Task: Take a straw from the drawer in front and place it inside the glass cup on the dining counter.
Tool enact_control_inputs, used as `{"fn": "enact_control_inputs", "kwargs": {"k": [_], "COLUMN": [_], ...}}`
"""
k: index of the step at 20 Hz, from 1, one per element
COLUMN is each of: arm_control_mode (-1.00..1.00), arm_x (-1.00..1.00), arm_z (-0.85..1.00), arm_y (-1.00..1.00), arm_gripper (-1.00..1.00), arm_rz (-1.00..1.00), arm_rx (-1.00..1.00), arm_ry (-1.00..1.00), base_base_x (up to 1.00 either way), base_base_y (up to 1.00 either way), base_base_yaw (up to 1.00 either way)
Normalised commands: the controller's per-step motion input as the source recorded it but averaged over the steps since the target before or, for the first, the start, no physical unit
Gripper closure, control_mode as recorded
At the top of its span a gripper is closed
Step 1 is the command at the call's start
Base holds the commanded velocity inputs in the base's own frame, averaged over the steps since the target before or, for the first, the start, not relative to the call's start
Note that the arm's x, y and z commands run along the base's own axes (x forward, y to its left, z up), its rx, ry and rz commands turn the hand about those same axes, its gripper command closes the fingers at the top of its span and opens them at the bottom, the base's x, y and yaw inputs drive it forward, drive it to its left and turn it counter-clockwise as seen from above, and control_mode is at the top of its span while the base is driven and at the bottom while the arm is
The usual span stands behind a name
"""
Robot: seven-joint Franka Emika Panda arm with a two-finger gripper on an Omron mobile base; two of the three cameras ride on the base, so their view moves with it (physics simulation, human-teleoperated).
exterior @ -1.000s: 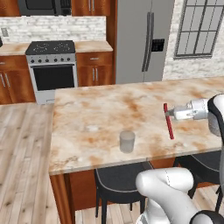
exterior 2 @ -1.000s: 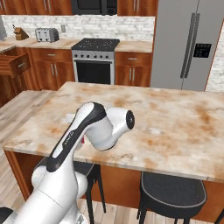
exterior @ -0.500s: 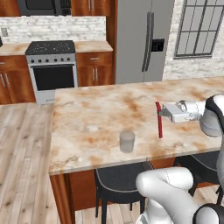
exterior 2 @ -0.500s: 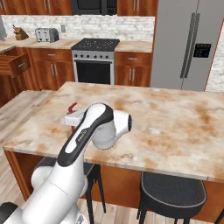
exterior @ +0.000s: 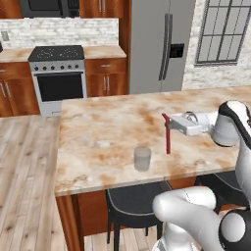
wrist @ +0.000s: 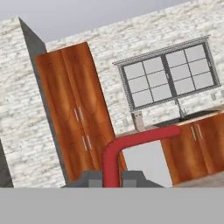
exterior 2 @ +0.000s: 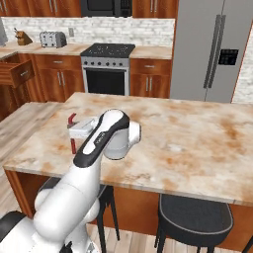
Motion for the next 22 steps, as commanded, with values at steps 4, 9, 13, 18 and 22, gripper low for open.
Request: {"fn": "enact_control_inputs", "kwargs": {"k": [4,9,13,18,22], "arm_control_mode": [-1.00,-1.00,-1.00,-1.00,-1.00], "arm_x": [0.33,0.32,0.25,0.15,0.00], "arm_z": [0.09,0.00,-0.01,-0.11,-0.17], "arm_y": [0.20,0.05,0.00,0.00,0.00], "arm_gripper": [1.00,1.00,1.00,1.00,1.00], "arm_rz": [0.18,0.18,0.18,0.18,0.15], "arm_rx": [0.10,0.12,0.08,0.02,0.00], "arm_ry": [-0.02,-0.04,-0.03,-0.04,-0.09], "base_base_x": [0.00,0.00,0.00,0.00,0.00], "base_base_y": [0.00,0.00,0.00,0.00,0.00], "base_base_yaw": [0.00,0.00,0.00,0.00,0.00]}}
